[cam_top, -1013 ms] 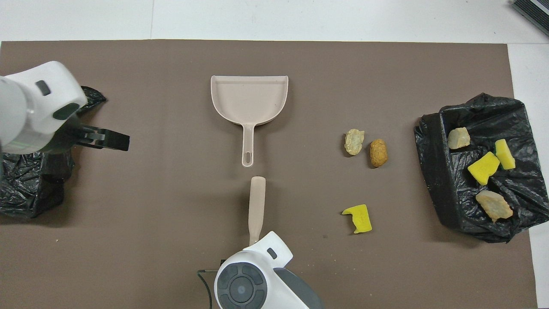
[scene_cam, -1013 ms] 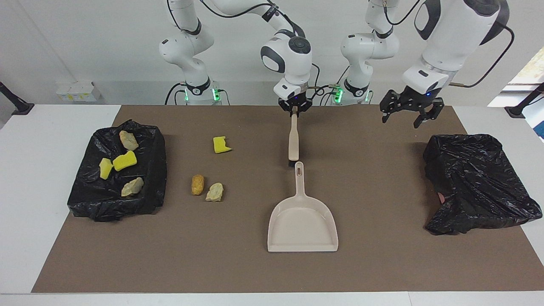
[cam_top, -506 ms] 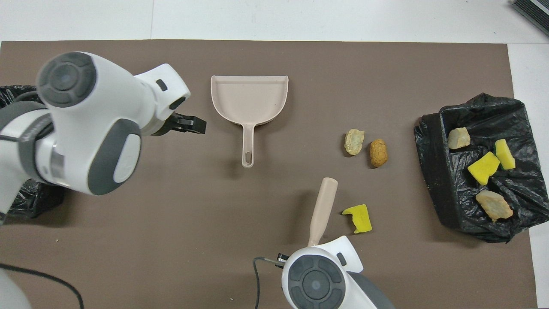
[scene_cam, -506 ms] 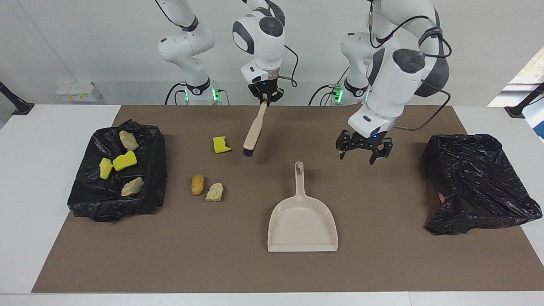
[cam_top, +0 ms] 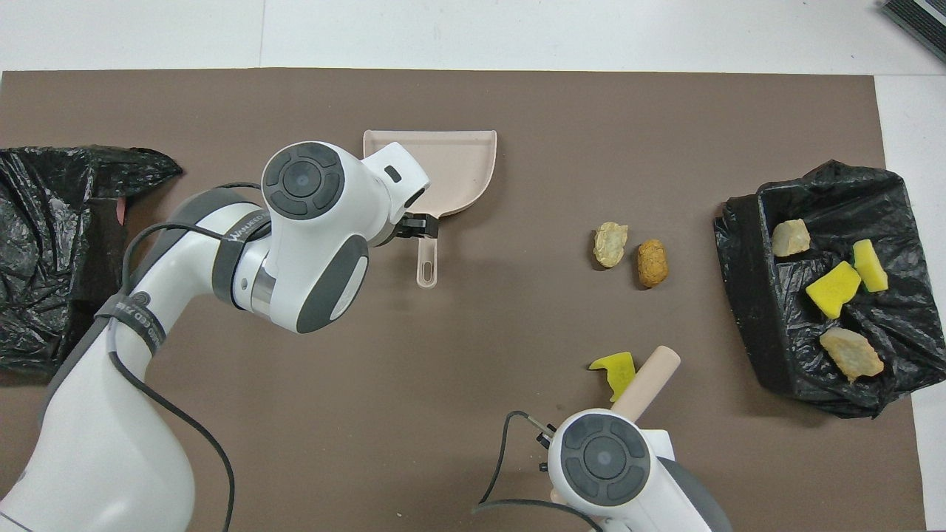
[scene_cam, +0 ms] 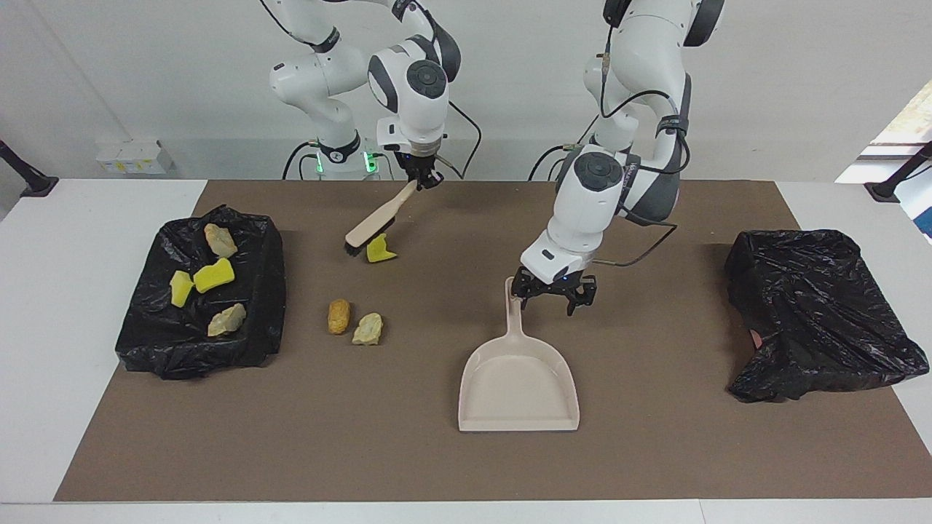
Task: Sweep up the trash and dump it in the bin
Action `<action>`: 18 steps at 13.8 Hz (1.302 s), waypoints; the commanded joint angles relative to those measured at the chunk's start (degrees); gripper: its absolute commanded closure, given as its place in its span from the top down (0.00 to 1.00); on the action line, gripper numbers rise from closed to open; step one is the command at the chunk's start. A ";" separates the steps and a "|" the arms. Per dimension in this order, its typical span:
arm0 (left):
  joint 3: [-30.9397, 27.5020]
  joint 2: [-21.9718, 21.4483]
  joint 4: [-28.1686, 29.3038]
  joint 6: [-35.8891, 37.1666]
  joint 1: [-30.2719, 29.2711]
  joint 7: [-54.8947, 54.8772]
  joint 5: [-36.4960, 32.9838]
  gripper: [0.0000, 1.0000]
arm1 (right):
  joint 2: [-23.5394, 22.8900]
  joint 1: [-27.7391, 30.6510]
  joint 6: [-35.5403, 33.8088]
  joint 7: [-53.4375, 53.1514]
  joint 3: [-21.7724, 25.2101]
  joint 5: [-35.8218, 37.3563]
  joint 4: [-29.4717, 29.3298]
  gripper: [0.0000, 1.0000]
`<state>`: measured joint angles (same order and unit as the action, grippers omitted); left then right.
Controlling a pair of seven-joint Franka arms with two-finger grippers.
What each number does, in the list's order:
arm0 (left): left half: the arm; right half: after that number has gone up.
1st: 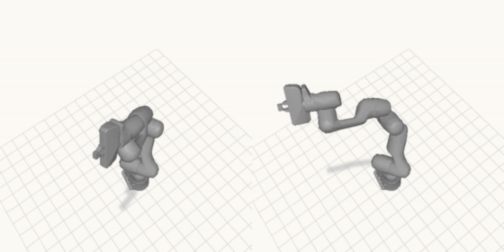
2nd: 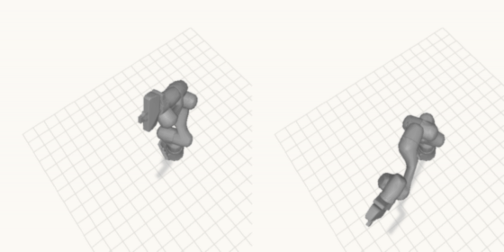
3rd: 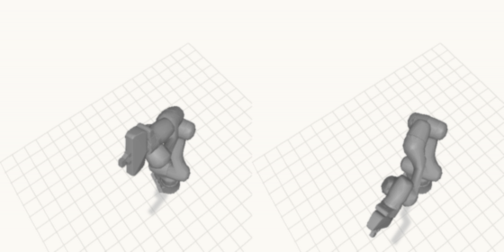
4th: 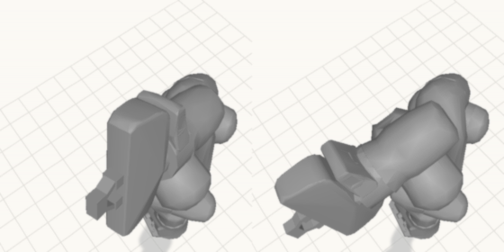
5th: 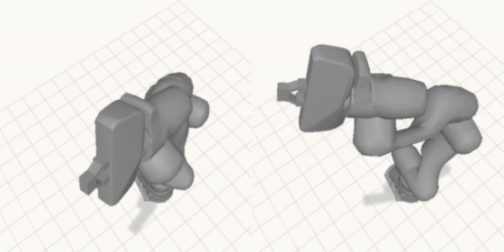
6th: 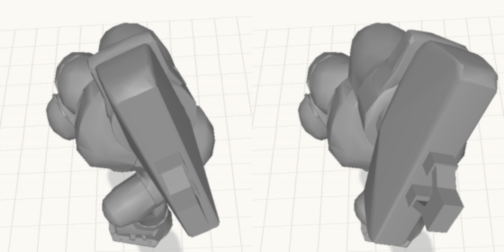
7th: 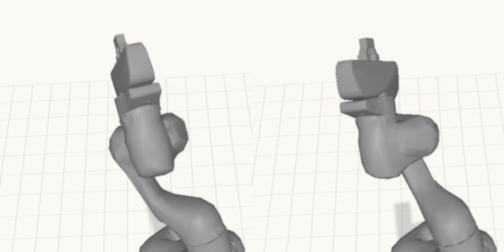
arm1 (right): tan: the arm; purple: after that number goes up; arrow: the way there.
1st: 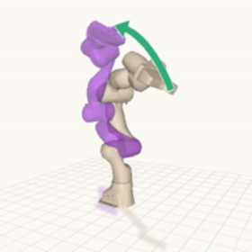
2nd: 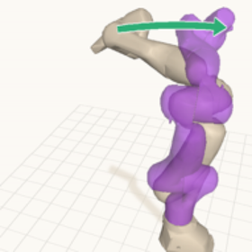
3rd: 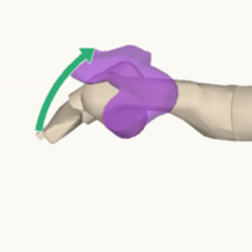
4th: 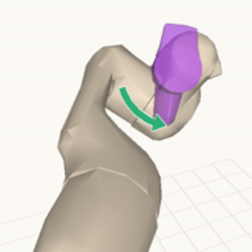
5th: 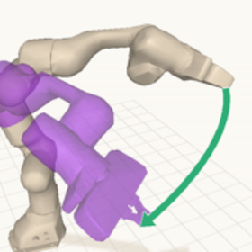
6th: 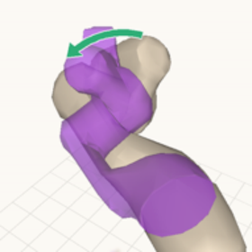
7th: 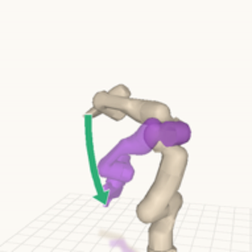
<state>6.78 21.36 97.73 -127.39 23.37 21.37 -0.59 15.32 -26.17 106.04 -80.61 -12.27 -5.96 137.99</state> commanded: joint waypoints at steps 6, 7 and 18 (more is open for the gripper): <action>-1.15 6.04 -1.31 -2.68 5.80 5.78 -1.51 1.00 | 2.70 0.24 7.33 -2.64 -0.56 -9.16 5.71 0.00; -1.24 6.23 -1.40 -2.86 5.81 5.88 -2.30 1.00 | 2.09 0.85 8.56 -0.19 -0.56 -9.77 5.71 0.00; -1.42 4.13 -3.87 4.52 5.02 5.09 -3.10 0.00 | -13.90 8.24 11.68 16.10 -0.39 -9.96 -14.03 0.00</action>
<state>5.78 26.64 94.00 -124.73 28.40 26.20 -2.28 6.06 -18.66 121.98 -65.92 -12.21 -15.36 131.53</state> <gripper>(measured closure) 0.687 0.740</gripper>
